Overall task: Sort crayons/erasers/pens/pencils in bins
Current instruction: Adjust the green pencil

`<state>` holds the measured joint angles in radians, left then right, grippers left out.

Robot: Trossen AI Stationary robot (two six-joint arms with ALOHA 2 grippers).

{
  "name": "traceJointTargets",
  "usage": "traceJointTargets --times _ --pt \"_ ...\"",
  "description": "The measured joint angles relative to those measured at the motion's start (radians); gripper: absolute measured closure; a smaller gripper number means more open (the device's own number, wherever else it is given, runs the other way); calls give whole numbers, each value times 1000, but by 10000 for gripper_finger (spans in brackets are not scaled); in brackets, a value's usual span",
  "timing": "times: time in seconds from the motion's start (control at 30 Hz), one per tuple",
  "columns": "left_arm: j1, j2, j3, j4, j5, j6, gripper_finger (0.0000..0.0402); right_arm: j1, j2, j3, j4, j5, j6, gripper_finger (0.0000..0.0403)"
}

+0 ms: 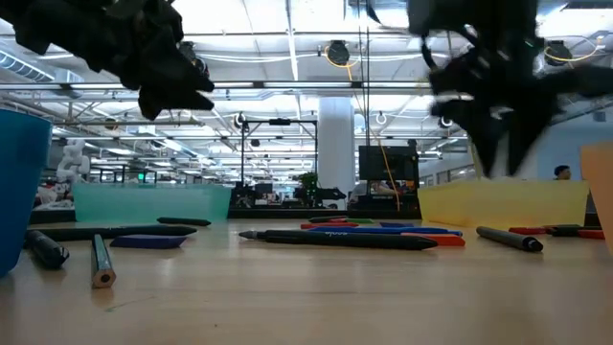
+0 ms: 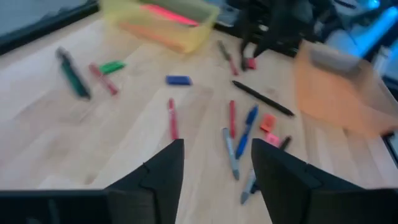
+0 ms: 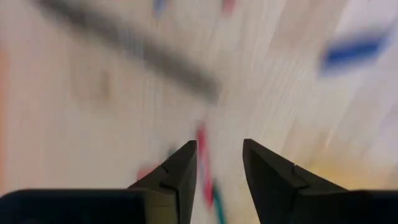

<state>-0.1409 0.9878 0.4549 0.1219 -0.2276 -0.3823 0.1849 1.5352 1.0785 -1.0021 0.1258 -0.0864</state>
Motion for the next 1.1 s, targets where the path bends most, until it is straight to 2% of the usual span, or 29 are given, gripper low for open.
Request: traceJointTargets --times 0.17,0.4,0.57,0.8,0.87,1.0,1.1 --pt "-46 0 60 -6 -42 88 211 -3 0 77 163 2 44 281" --pt "-22 84 245 -229 -43 162 211 -6 0 120 279 4 74 238" --pt "2 109 308 -326 -42 158 210 1 0 149 288 10 64 208" --pt "-3 94 391 -526 -15 141 210 42 4 199 282 4 76 202" --pt "-18 101 456 -621 -18 154 210 47 38 261 280 5 73 202" --pt "-41 119 579 -673 -28 176 210 54 137 410 241 21 24 202" --pt "-52 119 642 -709 -10 165 211 67 194 472 248 32 -7 202"
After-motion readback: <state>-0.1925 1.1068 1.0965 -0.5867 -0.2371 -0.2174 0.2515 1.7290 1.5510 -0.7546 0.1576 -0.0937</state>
